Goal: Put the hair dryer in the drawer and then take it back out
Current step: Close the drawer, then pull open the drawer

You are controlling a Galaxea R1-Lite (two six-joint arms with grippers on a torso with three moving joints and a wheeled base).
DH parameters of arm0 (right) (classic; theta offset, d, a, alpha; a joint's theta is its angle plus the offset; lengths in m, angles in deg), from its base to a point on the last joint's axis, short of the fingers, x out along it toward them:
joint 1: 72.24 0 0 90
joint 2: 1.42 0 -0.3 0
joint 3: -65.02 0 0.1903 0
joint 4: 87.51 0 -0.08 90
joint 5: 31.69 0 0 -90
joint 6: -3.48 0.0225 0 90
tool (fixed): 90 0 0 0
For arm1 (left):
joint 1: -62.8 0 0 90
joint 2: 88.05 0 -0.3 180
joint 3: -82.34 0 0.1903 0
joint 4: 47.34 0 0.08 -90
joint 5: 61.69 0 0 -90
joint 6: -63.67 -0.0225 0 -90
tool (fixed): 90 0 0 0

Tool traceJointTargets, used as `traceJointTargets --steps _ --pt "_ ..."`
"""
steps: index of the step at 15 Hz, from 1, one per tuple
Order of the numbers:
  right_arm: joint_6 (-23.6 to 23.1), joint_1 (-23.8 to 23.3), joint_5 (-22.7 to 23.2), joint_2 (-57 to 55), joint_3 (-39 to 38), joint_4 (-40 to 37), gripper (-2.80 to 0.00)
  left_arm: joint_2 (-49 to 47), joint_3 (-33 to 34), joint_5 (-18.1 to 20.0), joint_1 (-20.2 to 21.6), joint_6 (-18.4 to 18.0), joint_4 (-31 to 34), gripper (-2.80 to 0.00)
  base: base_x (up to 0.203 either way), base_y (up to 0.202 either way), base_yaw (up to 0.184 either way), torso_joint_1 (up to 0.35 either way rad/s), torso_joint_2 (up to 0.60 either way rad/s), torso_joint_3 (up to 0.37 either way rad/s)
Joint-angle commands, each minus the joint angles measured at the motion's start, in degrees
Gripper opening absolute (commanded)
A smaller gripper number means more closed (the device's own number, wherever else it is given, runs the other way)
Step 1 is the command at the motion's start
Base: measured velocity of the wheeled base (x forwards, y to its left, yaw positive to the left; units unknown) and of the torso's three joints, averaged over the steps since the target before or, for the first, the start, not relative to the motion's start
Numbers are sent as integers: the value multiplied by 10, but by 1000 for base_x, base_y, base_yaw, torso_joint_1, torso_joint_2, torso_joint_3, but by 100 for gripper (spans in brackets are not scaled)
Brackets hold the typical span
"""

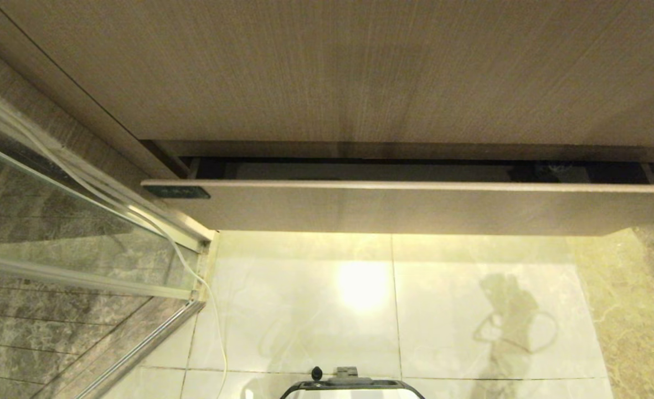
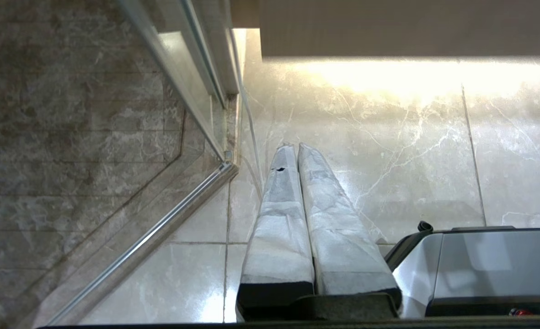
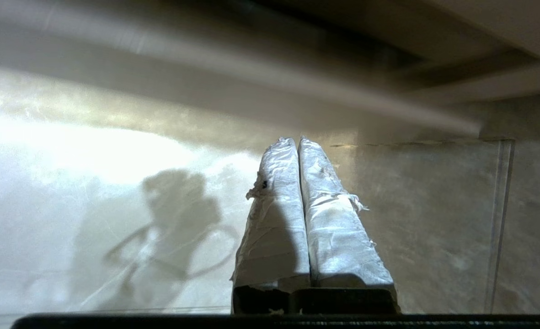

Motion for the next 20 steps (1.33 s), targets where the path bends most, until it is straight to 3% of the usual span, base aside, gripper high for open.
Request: traceJointTargets --steps 1,5,12,15,20 --pt "-5 4 0 3 6 -24 -280 0 1 0 -2 0 0 -280 0 0 0 0 0 0" --pt "-12 -3 0 79 -37 -109 -280 0 0 0 -1 0 0 -280 0 0 0 0 0 0" --pt "-54 0 0 232 -100 -174 -280 0 0 0 -2 0 0 -280 0 0 0 0 0 0" --pt "-66 41 31 298 -89 -211 -280 0 0 0 -1 0 0 -280 0 0 0 0 0 0" --pt "-144 76 46 463 -70 -302 -280 0 0 0 -1 0 0 -280 0 0 0 0 0 0"
